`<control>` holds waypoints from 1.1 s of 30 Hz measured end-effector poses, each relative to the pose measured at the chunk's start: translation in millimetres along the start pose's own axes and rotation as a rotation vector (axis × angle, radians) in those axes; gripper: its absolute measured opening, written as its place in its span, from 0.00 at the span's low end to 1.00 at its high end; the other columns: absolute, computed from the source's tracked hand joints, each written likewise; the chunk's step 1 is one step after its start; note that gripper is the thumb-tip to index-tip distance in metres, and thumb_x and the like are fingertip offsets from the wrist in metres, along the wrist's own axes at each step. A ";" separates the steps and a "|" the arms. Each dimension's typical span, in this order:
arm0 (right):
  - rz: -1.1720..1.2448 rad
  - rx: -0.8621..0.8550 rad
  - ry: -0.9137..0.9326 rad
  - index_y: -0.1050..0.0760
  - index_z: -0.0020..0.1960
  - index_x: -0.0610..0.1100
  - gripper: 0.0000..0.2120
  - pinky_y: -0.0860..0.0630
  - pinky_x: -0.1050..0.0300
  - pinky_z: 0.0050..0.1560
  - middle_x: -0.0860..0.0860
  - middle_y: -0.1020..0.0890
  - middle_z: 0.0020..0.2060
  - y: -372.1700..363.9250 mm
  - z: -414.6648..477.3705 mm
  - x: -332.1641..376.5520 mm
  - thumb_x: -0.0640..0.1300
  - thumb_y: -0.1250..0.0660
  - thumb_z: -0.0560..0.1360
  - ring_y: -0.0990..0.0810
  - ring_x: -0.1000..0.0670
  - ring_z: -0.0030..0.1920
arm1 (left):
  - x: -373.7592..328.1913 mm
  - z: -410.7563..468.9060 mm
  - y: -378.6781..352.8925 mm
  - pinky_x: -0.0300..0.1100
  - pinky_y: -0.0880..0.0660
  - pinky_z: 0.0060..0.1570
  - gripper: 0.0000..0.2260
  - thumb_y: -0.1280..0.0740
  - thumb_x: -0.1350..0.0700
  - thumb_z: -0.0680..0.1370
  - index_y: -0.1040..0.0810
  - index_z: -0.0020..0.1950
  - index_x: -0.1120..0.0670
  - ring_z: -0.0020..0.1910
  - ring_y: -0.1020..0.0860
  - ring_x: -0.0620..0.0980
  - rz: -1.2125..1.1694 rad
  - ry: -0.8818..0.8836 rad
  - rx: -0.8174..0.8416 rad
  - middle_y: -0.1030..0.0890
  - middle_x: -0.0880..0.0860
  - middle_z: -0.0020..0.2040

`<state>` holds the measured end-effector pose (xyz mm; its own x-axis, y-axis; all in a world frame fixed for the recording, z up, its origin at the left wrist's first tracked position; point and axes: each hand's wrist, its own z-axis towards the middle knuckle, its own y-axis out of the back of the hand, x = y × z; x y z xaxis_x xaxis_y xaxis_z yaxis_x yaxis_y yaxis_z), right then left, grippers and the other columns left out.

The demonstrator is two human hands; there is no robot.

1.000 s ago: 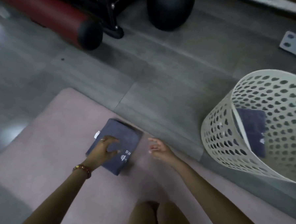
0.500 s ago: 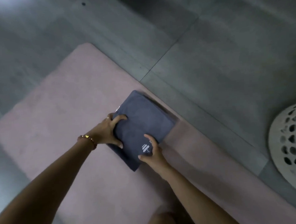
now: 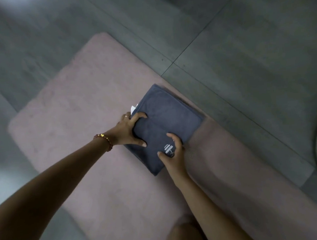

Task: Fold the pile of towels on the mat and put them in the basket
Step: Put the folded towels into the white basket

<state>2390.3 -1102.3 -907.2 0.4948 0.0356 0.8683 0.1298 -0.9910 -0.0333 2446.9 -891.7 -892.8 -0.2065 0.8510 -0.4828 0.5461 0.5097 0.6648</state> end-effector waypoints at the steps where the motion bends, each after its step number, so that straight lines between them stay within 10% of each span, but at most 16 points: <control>1: 0.002 -0.006 0.003 0.32 0.62 0.53 0.31 0.25 0.68 0.52 0.49 0.31 0.64 -1.8 -0.2 3.0 0.29 0.30 0.66 0.27 0.51 0.61 | -0.5 -0.1 -1.5 0.52 0.34 0.64 0.41 0.26 0.34 0.55 0.43 0.63 0.34 0.61 0.38 0.56 -0.037 0.012 -0.004 0.37 0.53 0.59; 13: -0.005 0.089 -0.064 0.25 0.53 0.56 0.26 0.27 0.70 0.42 0.54 0.23 0.51 96.0 -35.9 152.9 0.26 0.38 0.69 0.24 0.63 0.41 | -111.7 -76.1 -28.2 0.44 0.29 0.63 0.35 0.23 0.44 0.63 0.35 0.64 0.45 0.66 0.32 0.48 -0.828 -0.033 -0.003 0.33 0.50 0.67; 18: -0.117 0.176 0.049 0.27 0.59 0.52 0.26 0.27 0.69 0.48 0.59 0.23 0.54 161.5 -113.9 276.9 0.34 0.36 0.63 0.23 0.63 0.51 | -225.3 -132.9 14.0 0.34 0.27 0.55 0.33 0.26 0.50 0.65 0.37 0.66 0.50 0.61 0.28 0.38 -0.995 -0.191 0.016 0.33 0.48 0.67; 33: -0.088 -0.229 0.359 0.27 0.51 0.47 0.17 0.27 0.70 0.38 0.57 0.22 0.40 330.9 -278.1 519.0 0.29 0.39 0.68 0.23 0.61 0.38 | -516.4 -176.3 90.3 0.49 0.40 0.72 0.38 0.27 0.42 0.69 0.41 0.74 0.47 0.73 0.38 0.49 -1.303 -0.606 0.356 0.39 0.47 0.75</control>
<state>2451.0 -1447.6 -330.0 0.1553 0.1141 0.9813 -0.0562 -0.9907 0.1241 2459.7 -1262.9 -482.9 -0.3824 -0.3981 -0.8338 0.4307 0.7215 -0.5421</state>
